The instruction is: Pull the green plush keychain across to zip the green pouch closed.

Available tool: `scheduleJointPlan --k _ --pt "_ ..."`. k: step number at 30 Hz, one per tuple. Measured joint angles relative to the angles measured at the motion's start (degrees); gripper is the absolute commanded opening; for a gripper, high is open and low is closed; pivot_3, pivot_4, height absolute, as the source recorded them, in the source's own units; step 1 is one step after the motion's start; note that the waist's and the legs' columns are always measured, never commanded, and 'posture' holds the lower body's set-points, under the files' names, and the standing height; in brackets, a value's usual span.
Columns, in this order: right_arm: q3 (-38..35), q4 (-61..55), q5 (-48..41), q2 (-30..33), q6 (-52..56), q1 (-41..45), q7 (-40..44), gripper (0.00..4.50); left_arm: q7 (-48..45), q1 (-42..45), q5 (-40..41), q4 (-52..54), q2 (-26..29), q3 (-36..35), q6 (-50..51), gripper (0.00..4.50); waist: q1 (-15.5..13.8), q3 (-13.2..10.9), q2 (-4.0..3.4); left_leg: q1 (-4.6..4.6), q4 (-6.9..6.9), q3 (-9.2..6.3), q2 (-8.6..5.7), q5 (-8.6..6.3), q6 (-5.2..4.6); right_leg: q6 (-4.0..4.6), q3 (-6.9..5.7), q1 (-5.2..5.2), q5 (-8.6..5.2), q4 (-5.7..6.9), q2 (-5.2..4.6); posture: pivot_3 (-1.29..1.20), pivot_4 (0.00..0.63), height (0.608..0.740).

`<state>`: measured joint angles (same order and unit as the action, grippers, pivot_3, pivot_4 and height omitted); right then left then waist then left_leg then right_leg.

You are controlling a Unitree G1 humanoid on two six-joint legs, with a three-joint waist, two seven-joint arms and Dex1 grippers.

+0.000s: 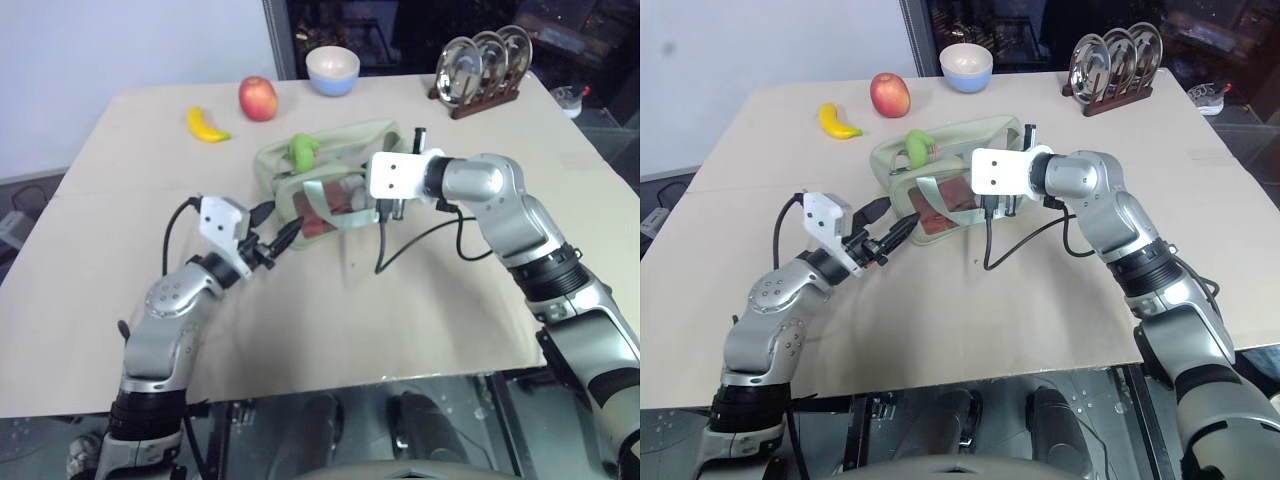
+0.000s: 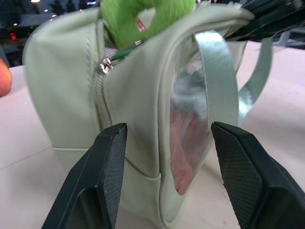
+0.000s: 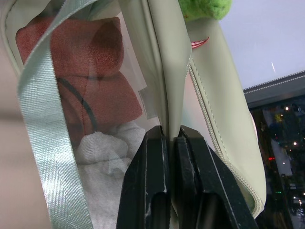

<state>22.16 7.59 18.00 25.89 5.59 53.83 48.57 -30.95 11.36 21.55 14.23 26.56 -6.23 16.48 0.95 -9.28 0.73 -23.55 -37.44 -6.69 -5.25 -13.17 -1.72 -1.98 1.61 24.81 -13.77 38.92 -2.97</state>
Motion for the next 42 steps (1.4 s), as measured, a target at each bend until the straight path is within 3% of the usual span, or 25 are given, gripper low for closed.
scheduleJointPlan --k 4,5,7,9,12,15,20,24,30,42 --pt "0.0 0.0 -0.1 0.0 0.6 0.0 0.2 0.0 0.2 0.2 -1.1 -0.5 -0.6 0.1 -0.5 0.04 -0.1 0.0 0.0 -0.01 0.0 -0.01 0.0 0.0 0.0 0.0 -0.02 -0.01 0.0 -0.01 -0.01 0.0 0.15 0.74" --pt "-0.2 -0.3 -0.6 0.0 1.6 0.0 0.9 0.6 0.3 0.2 -1.4 -0.5 -1.0 0.1 -0.6 0.0 -0.1 0.0 0.0 -0.01 0.0 -0.01 -0.01 0.0 0.0 0.0 -0.01 -0.01 0.0 -0.02 -0.02 0.0 0.15 0.74" --pt "-0.7 -0.9 -1.8 -0.2 3.5 0.0 1.7 1.08 0.4 0.2 -1.9 -0.5 -1.1 0.1 -0.8 0.0 -0.1 0.0 0.0 -0.01 0.0 -0.02 0.0 0.0 0.0 0.0 -0.02 -0.01 0.0 -0.02 -0.02 0.0 0.15 0.74" --pt "-2.7 -2.7 -4.1 -1.6 7.4 0.0 1.7 2.0 0.3 0.2 -2.4 -0.5 -1.1 0.1 -1.2 0.0 -0.1 0.0 0.0 -0.02 0.0 -0.04 0.0 0.0 0.0 0.0 -0.03 0.0 0.0 -0.01 -0.01 0.0 0.15 0.74" --pt "-5.9 -9.2 -10.6 -3.8 17.6 0.1 3.9 2.0 0.2 0.5 -3.5 -1.4 -1.1 0.1 -2.4 0.0 -0.1 0.0 0.0 -0.05 0.0 -0.1 0.01 0.0 0.0 0.0 -0.07 0.0 0.0 -0.03 -0.01 0.0 0.15 0.74" --pt "-10.9 -14.9 -19.6 -9.7 34.7 3.4 3.5 2.0 0.2 1.2 -4.9 -2.2 -1.1 0.3 -3.6 0.0 0.0 0.0 -0.01 -0.05 0.0 -0.11 0.0 0.0 0.0 0.01 -0.07 0.01 0.0 0.0 -0.02 0.0 0.15 0.74" --pt "-14.0 -15.3 -26.2 -14.4 48.6 8.9 -0.1 2.0 0.2 1.6 -6.7 -3.1 -1.2 1.4 -5.4 0.0 -0.2 0.0 -0.01 -0.05 0.0 -0.17 -0.04 0.0 0.0 0.01 -0.14 -0.01 0.0 -0.02 -0.06 0.0 0.15 0.74" --pt "-17.0 -9.7 -29.2 -19.6 56.0 10.3 -6.4 3.8 0.2 1.7 -7.8 -3.7 -1.4 1.9 -7.0 0.0 -0.2 0.0 -0.02 -0.07 0.01 -0.16 -0.06 0.0 0.0 0.01 -0.12 0.02 0.0 0.0 -0.09 0.0 0.15 0.74" --pt "-21.0 -6.6 -33.7 -24.1 64.5 12.9 -12.7 3.8 0.3 1.7 -9.1 -3.7 -2.0 2.3 -8.1 0.0 -0.2 0.0 -0.02 -0.14 0.03 -0.19 -0.07 0.0 0.0 0.01 -0.15 0.07 0.0 -0.04 -0.09 0.0 0.15 0.74" --pt "-21.5 -0.2 -36.3 -25.7 66.1 13.0 -19.7 3.8 0.4 1.6 -10.9 -4.0 -2.4 2.6 -9.5 0.0 -0.1 0.0 -0.03 -0.13 0.04 -0.19 -0.08 0.0 0.0 0.01 -0.15 0.07 0.0 -0.02 -0.09 0.0 0.15 0.74"
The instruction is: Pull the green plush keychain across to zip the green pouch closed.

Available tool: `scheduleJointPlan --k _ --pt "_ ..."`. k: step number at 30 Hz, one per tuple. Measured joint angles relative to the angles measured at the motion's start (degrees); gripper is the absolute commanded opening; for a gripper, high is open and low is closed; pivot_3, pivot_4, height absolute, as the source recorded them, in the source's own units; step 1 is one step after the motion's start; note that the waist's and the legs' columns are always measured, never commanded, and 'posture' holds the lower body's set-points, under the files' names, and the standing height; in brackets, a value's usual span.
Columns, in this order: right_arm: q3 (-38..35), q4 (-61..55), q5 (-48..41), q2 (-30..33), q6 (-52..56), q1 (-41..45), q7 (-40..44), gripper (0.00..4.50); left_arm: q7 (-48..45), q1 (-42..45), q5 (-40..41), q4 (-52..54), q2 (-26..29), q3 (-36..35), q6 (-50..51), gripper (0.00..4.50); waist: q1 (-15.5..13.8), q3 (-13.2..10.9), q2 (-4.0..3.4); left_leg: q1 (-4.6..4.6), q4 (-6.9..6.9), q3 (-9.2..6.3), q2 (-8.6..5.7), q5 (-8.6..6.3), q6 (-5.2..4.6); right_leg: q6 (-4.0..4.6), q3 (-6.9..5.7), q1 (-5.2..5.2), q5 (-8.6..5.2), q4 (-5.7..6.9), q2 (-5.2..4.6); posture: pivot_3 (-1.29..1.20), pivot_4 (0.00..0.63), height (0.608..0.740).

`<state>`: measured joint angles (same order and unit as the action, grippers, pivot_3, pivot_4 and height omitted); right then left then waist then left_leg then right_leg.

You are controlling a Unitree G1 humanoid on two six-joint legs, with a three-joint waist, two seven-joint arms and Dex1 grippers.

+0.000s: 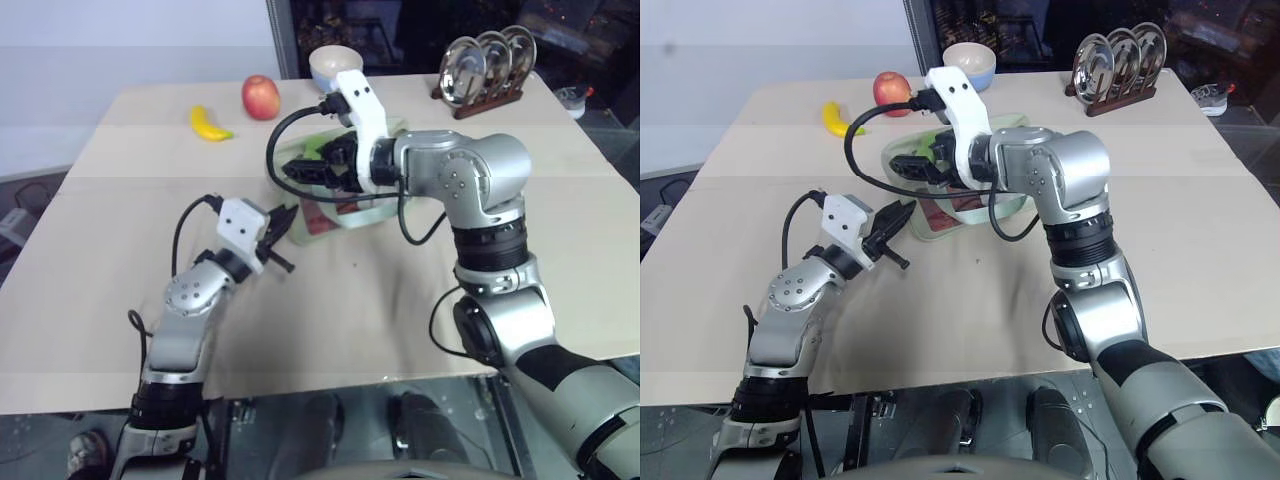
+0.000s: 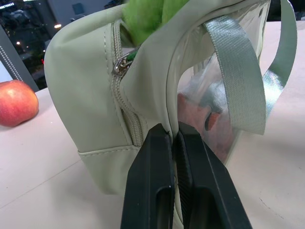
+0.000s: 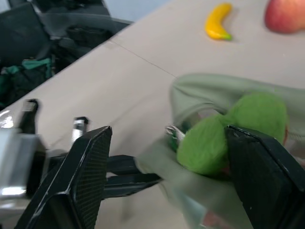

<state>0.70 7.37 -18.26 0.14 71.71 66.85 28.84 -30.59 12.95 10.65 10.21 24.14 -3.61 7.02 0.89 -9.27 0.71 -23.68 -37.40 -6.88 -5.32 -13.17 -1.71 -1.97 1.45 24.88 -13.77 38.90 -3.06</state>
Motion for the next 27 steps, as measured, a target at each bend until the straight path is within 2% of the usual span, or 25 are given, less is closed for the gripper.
scheduleJointPlan --k 5,6,8,12,14,15,22,27 --pt "0.0 2.9 0.0 0.2 -1.5 0.5 -1.9 3.8 0.0 -0.1 -0.3 0.0 -0.1 0.0 -0.3 0.0 0.0 0.0 0.0 -0.01 0.0 -0.01 0.0 0.0 0.0 0.0 -0.01 0.0 0.0 0.0 0.0 0.0 0.15 0.74" --pt "0.1 3.0 0.0 0.4 -1.9 0.6 -1.9 3.57 0.0 -0.1 -0.4 0.0 -0.1 0.0 -0.4 0.0 0.0 0.0 0.0 0.0 0.0 -0.01 0.0 0.0 0.0 0.0 -0.01 0.0 0.0 -0.01 0.0 0.0 0.15 0.74" --pt "0.8 3.2 0.1 1.2 -2.8 0.7 -2.0 3.0 -0.1 -0.3 -0.4 0.0 -0.2 0.0 -0.7 0.0 0.0 0.0 0.0 0.0 0.0 0.0 0.0 0.0 0.0 0.0 -0.01 0.0 0.0 -0.01 0.0 0.0 0.15 0.74" --pt "2.9 3.5 0.9 1.9 -4.7 0.7 -2.1 1.26 -0.1 -0.5 -0.4 0.0 -0.2 0.0 -1.2 0.0 0.1 0.0 0.0 0.0 0.01 -0.01 0.0 0.0 0.0 0.0 -0.01 0.01 0.0 0.0 0.01 0.0 0.15 0.74" --pt "4.0 3.5 1.1 1.9 -5.8 0.7 -2.0 0.22 -0.1 -0.6 -0.5 0.0 -0.2 0.1 -1.2 0.0 0.1 0.0 0.0 0.0 0.01 -0.01 0.0 0.0 0.0 0.0 -0.01 0.0 0.0 -0.01 0.01 0.0 0.15 0.74" --pt "4.6 3.4 1.2 2.1 -6.3 0.7 -1.9 0.02 -0.1 -0.6 -0.5 0.0 -0.2 0.1 -1.2 0.0 0.0 0.0 0.0 0.0 0.01 -0.01 0.0 0.0 0.0 0.0 -0.01 0.0 0.0 -0.01 0.01 0.0 0.15 0.74" --pt "7.9 2.5 2.5 4.9 -12.1 0.2 -0.9 0.02 0.2 -1.0 -0.5 0.0 -0.3 0.2 -1.8 0.0 0.0 0.0 0.0 0.0 0.01 -0.01 0.0 0.0 0.0 0.0 -0.01 0.0 0.0 -0.01 0.0 0.0 0.15 0.74" --pt "11.8 -0.6 6.4 9.5 -24.6 -0.4 1.6 0.02 0.9 -1.4 -0.7 0.0 -0.8 0.4 -2.3 0.0 0.0 0.0 0.0 0.0 0.01 0.0 0.0 0.0 0.0 -0.01 -0.02 0.0 0.0 -0.02 0.0 0.0 0.15 0.74"
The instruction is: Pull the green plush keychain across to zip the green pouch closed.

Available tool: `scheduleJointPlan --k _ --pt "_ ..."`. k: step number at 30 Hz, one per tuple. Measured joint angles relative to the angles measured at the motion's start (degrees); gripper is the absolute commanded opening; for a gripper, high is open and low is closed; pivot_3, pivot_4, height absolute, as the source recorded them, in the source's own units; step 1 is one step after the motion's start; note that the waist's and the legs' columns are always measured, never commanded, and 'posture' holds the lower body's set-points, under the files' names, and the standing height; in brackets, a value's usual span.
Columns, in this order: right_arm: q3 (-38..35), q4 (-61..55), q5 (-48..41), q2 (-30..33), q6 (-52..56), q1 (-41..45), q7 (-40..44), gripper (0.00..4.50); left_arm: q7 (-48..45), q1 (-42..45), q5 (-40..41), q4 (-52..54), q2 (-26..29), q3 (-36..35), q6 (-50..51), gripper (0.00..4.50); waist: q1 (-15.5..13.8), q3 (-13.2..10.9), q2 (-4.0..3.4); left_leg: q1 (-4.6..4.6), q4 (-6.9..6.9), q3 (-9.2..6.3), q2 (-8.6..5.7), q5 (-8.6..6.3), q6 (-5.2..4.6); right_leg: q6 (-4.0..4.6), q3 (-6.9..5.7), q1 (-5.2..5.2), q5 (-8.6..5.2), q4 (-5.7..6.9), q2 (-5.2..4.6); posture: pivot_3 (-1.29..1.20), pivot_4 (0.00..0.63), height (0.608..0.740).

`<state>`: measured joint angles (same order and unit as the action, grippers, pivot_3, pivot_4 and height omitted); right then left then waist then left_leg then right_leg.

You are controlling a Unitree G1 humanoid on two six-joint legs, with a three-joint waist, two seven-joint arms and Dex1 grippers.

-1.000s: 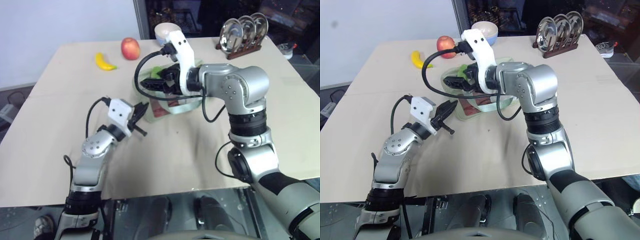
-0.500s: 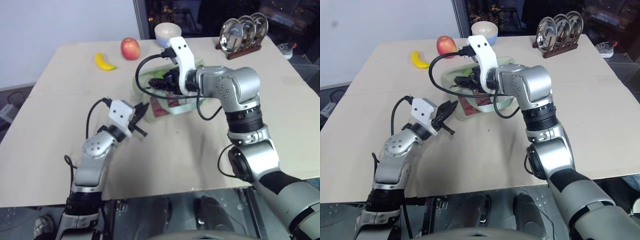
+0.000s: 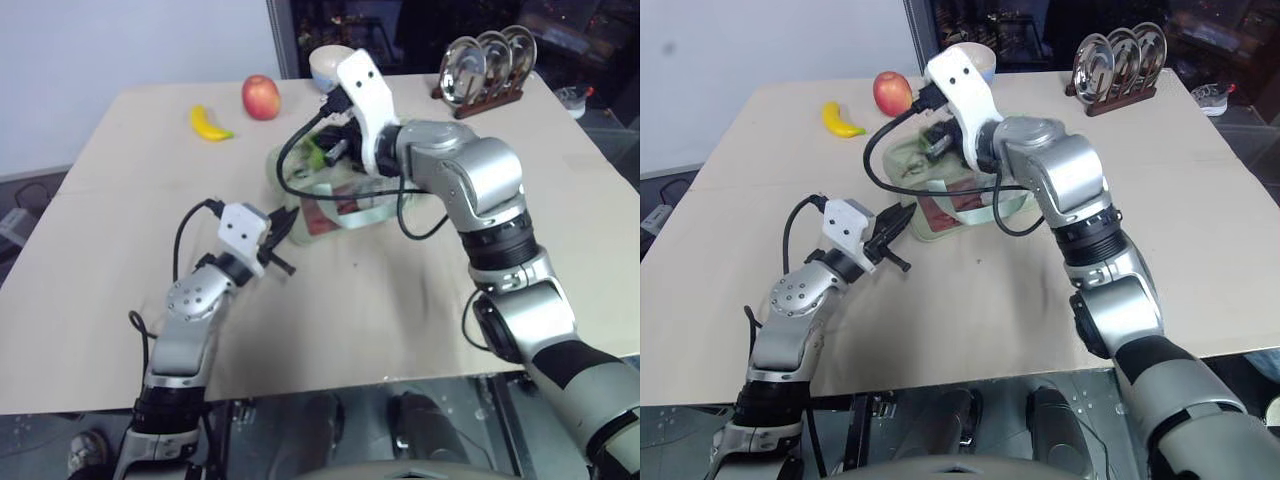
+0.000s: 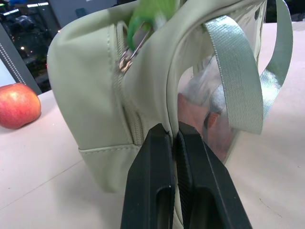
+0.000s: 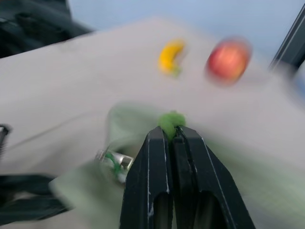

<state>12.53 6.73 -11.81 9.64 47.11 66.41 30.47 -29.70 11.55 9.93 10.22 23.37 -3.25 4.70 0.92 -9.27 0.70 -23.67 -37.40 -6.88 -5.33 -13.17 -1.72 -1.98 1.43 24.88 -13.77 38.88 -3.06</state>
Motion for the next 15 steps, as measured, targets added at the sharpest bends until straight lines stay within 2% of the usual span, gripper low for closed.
scheduleJointPlan --k 7,15 --pt "6.8 -1.8 9.4 7.4 -17.3 -0.9 2.2 0.02 1.1 -0.5 0.2 0.3 -0.3 0.0 0.1 0.0 0.0 0.0 0.0 0.01 0.0 0.0 0.01 0.0 0.0 0.0 -0.01 -0.01 0.0 0.01 0.01 0.0 0.15 0.74" --pt "5.9 0.7 13.3 7.8 -27.6 -1.5 1.1 0.02 2.7 -0.8 0.4 0.3 -0.3 -0.5 1.3 0.0 0.1 0.0 0.0 0.02 0.0 0.02 0.02 0.01 0.01 0.0 0.03 -0.01 0.0 0.01 0.03 0.0 0.15 0.74"
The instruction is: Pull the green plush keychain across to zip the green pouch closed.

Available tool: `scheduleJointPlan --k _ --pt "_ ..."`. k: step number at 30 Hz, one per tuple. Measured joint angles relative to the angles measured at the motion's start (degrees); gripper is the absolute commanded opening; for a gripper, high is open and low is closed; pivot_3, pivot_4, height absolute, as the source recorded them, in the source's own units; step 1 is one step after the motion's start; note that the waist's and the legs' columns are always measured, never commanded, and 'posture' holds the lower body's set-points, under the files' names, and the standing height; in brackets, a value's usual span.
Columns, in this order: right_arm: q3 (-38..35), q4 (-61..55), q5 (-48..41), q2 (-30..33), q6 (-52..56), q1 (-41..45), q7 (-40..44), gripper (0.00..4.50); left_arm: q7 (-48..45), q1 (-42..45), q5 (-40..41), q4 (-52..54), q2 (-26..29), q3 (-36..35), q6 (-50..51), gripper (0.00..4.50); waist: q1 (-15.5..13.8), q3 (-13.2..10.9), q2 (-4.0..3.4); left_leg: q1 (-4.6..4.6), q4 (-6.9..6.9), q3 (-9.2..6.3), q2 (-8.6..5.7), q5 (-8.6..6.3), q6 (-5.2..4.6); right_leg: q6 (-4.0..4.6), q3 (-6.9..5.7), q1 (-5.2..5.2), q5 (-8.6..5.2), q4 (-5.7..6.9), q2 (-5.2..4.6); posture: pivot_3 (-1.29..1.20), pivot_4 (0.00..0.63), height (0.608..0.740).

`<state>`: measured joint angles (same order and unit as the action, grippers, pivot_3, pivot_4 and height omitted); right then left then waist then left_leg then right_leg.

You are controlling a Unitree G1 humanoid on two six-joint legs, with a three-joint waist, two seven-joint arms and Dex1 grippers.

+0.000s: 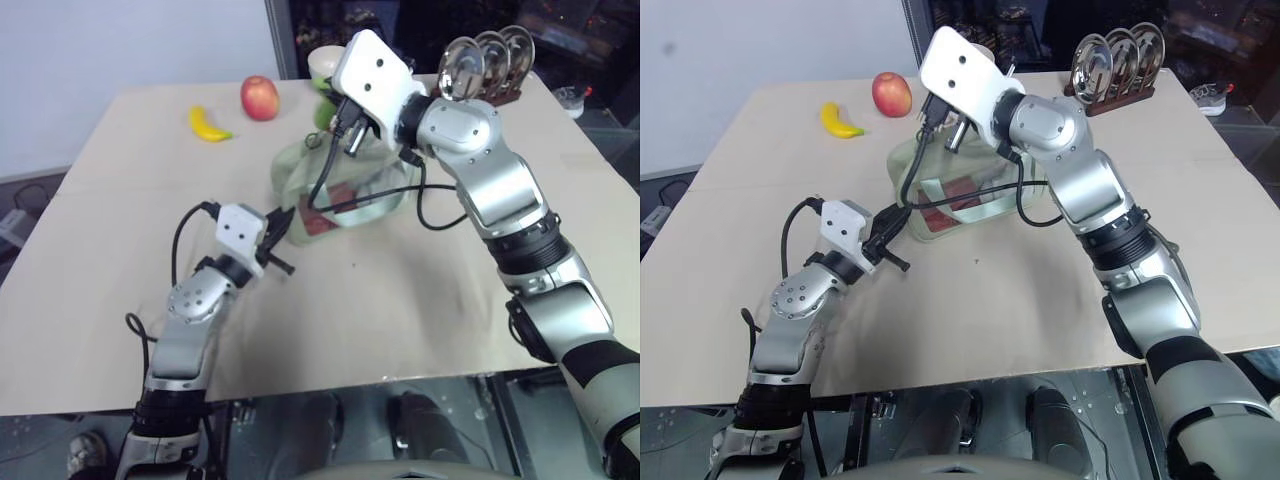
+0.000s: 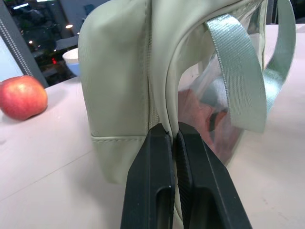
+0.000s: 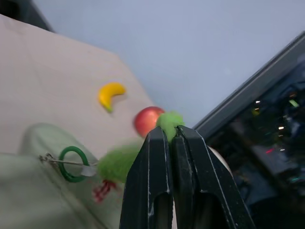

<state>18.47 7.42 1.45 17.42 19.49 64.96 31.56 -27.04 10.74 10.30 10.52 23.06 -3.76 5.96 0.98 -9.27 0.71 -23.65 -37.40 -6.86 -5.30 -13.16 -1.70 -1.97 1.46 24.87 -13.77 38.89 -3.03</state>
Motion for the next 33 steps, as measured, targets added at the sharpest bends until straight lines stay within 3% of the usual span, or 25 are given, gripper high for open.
scheduleJointPlan --k 5,11,21,33 --pt "-3.3 -1.2 -5.2 -3.8 -2.0 0.0 1.2 0.02 0.4 -0.3 0.0 0.2 0.0 -0.1 0.0 0.0 0.2 0.0 -0.01 0.02 0.07 -0.03 0.04 0.0 0.01 0.0 0.0 0.01 0.0 -0.01 0.04 0.0 0.15 0.74" --pt "-3.3 0.3 -3.1 -2.8 -7.7 -0.7 0.7 0.02 1.1 -0.6 0.0 0.5 0.0 -0.1 0.2 0.0 0.0 0.0 0.0 0.0 0.06 -0.01 0.0 0.0 0.01 0.0 0.0 0.01 0.0 -0.03 0.01 0.0 0.15 0.74" --pt "-7.7 12.4 2.8 3.8 -17.3 -4.4 -5.3 0.02 2.6 -2.1 0.0 1.4 0.0 -0.7 1.1 0.0 0.1 0.0 -0.02 0.14 0.11 0.15 0.03 0.0 0.01 0.0 0.15 -0.04 0.0 0.0 0.04 0.0 0.15 0.74" --pt "-12.4 31.4 5.3 5.5 -20.1 -4.6 -16.6 0.02 3.7 -2.3 1.4 1.3 -1.1 -0.8 2.4 0.0 0.2 0.0 -0.03 0.9 0.4 0.45 0.12 -0.01 -0.01 0.01 0.45 -0.62 -0.01 -0.05 0.12 0.0 0.15 0.74"
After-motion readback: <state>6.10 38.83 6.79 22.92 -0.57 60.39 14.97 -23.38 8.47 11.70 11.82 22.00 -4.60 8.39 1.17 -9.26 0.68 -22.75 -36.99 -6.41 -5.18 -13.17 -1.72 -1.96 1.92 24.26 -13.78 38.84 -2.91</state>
